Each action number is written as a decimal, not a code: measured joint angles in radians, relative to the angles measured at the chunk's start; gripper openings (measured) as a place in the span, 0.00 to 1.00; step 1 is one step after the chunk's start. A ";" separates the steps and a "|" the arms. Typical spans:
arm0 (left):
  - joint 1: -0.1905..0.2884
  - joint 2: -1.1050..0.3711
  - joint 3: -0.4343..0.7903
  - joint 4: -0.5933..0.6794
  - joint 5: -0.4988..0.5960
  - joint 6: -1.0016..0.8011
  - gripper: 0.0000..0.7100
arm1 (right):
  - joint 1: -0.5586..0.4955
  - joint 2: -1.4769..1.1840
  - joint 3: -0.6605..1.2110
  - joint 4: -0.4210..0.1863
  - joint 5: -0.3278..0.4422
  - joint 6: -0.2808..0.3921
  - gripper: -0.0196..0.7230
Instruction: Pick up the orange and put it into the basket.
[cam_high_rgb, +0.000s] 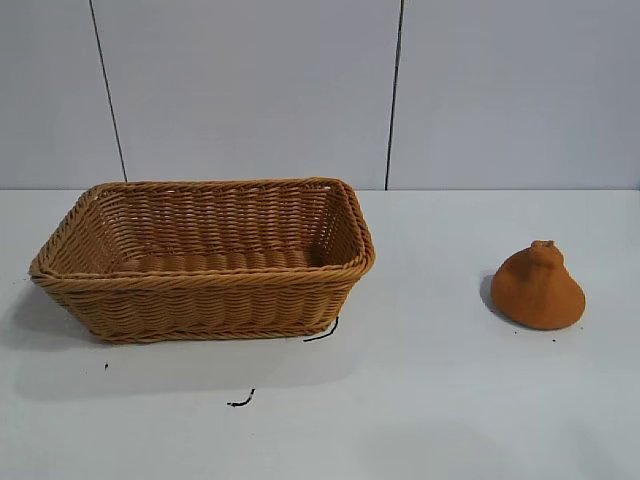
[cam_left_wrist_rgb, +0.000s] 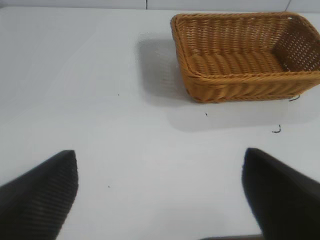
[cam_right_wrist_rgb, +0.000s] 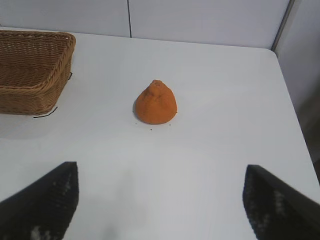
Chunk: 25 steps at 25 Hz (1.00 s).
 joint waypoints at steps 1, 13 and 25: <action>0.000 0.000 0.000 0.000 0.000 0.000 0.90 | 0.000 0.000 0.000 0.000 0.000 0.000 0.88; 0.000 0.000 0.000 0.000 0.000 0.000 0.90 | 0.000 0.337 -0.122 -0.025 -0.036 0.000 0.88; 0.000 0.000 0.000 0.000 0.000 0.000 0.90 | 0.000 1.180 -0.542 0.055 -0.060 -0.004 0.88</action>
